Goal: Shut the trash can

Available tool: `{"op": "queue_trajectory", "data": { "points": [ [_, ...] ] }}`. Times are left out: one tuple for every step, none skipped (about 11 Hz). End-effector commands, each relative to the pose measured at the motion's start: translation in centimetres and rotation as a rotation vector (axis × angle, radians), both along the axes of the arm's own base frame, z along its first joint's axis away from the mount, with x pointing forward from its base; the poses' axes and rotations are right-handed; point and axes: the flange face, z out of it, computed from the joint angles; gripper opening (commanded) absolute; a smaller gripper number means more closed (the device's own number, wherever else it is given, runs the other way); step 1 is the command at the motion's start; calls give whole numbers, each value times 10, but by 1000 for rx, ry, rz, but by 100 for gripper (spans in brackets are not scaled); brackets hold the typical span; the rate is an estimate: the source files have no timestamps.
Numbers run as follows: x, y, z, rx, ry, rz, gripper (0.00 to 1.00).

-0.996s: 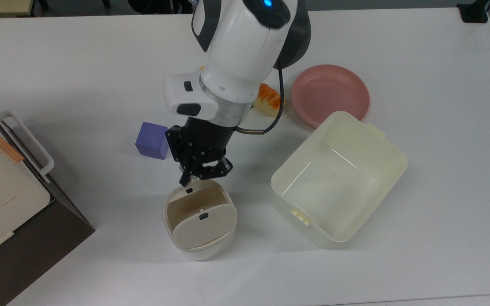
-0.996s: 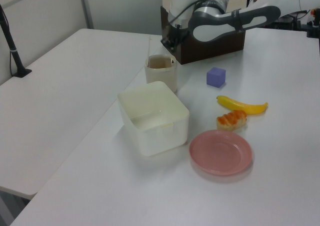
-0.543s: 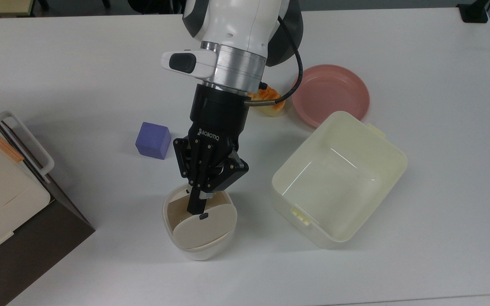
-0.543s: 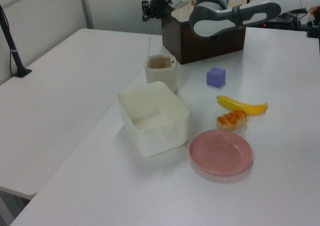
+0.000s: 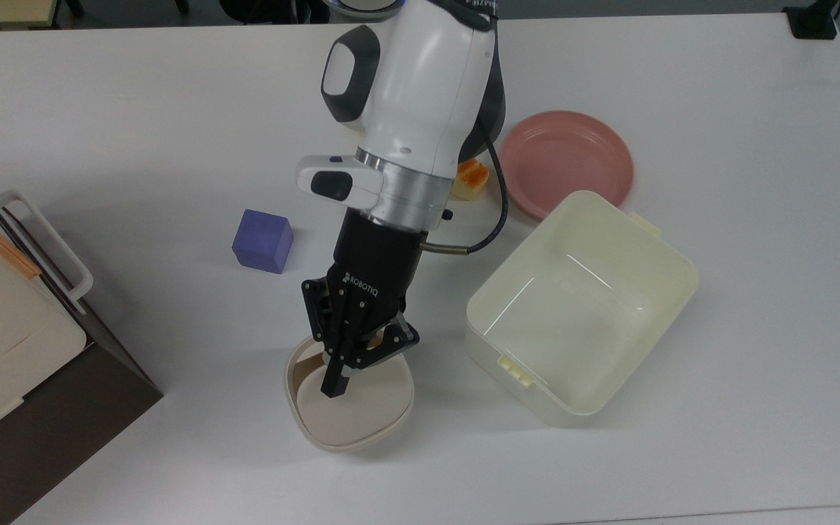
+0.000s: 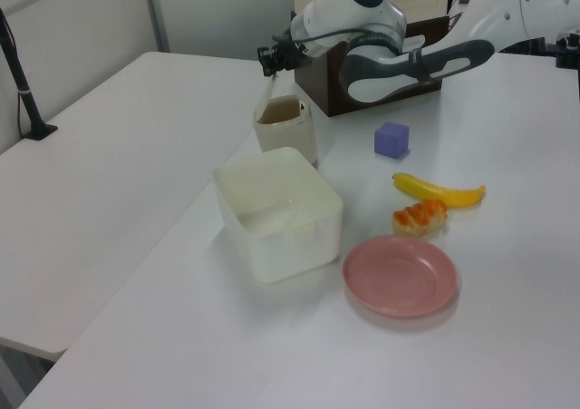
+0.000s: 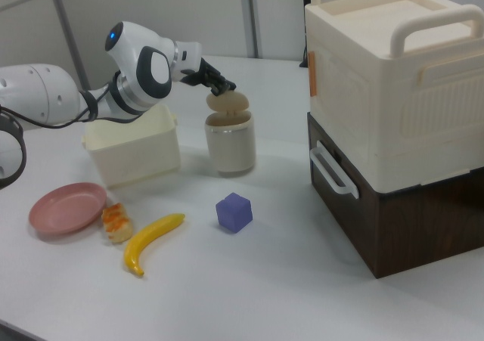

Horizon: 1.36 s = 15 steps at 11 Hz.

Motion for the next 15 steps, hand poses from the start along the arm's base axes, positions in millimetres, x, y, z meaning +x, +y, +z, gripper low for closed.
{"op": "queue_trajectory", "data": {
  "points": [
    [-16,-14,-12,-146,301,36,0],
    [-22,-18,-14,-161,405,79,0],
    [-25,-22,-18,-172,470,110,0],
    [-27,-25,-22,-185,510,121,0],
    [-28,-27,-28,-191,526,126,0],
    [-32,-30,-43,-198,558,125,0],
    [-35,-32,-58,-203,590,129,0],
    [-38,-31,-73,-206,620,140,0],
    [-44,-27,-96,-209,660,153,0],
    [-50,-21,-118,-232,701,170,0],
    [-49,-18,-116,-222,692,169,0],
    [-44,-15,-83,-196,638,164,0],
    [-41,-13,-48,-122,568,141,0],
    [-39,-9,-20,-48,510,130,4],
    [-36,-6,-2,4,470,117,11]
  ]
}}
